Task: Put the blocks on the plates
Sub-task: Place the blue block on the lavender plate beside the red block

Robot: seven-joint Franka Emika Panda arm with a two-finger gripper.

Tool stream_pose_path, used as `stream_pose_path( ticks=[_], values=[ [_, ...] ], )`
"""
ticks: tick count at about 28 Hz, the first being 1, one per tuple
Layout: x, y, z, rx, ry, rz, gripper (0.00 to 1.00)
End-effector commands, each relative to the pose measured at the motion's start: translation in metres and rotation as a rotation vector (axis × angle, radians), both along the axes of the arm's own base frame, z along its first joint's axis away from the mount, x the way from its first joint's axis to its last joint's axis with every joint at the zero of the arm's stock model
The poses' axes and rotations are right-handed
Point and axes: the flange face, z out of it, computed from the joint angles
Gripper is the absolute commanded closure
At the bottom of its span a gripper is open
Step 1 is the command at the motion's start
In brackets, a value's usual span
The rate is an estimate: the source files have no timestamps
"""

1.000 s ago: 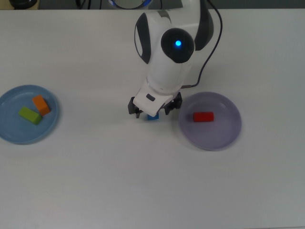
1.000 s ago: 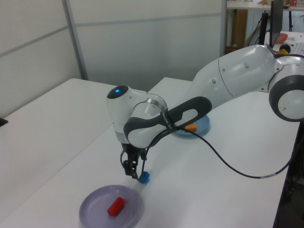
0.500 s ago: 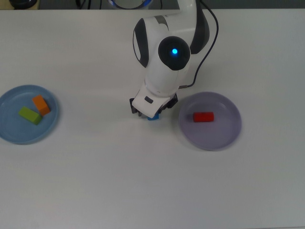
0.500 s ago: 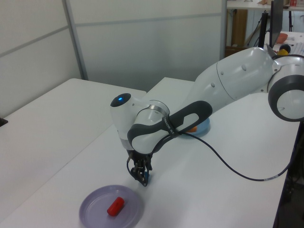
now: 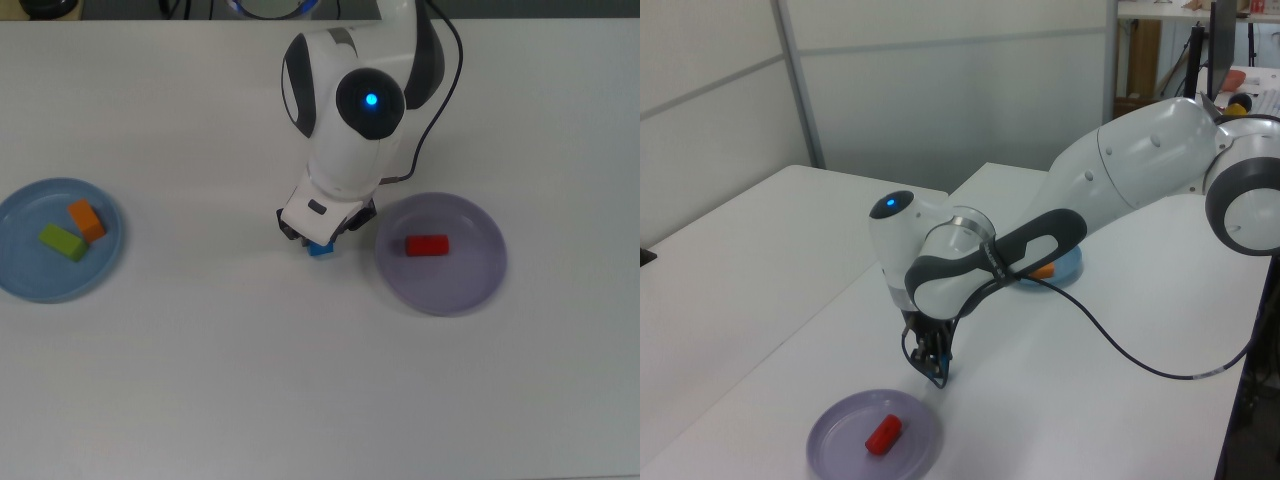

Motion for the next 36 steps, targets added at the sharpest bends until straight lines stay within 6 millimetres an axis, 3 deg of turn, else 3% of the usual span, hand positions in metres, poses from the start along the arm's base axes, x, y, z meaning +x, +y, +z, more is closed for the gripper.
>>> stream_pose_path(
  ticks=[1, 5, 12, 15, 17, 20, 22, 26, 27, 32, 36],
  values=[
    [0.001, 0.018, 0.041, 0.065, -0.058, -0.004, 1.0],
    [-0.002, 0.056, 0.049, 0.084, -0.077, 0.003, 1.0],
    [-0.008, 0.115, 0.042, 0.108, -0.135, -0.064, 1.0],
    [-0.006, 0.129, 0.038, 0.133, -0.182, -0.088, 1.0],
    [-0.002, 0.136, 0.025, 0.148, -0.206, -0.102, 1.0],
    [0.0, 0.137, 0.022, 0.162, -0.222, -0.105, 0.99],
    [0.001, 0.136, 0.023, 0.165, -0.225, -0.107, 0.82],
    [0.001, 0.135, 0.022, 0.164, -0.224, -0.111, 0.21],
    [0.001, 0.135, 0.024, 0.162, -0.228, -0.107, 0.0],
    [0.001, 0.135, 0.031, 0.164, -0.236, -0.107, 0.0],
    [-0.001, 0.126, 0.053, 0.149, -0.237, -0.116, 0.0]
  ],
)
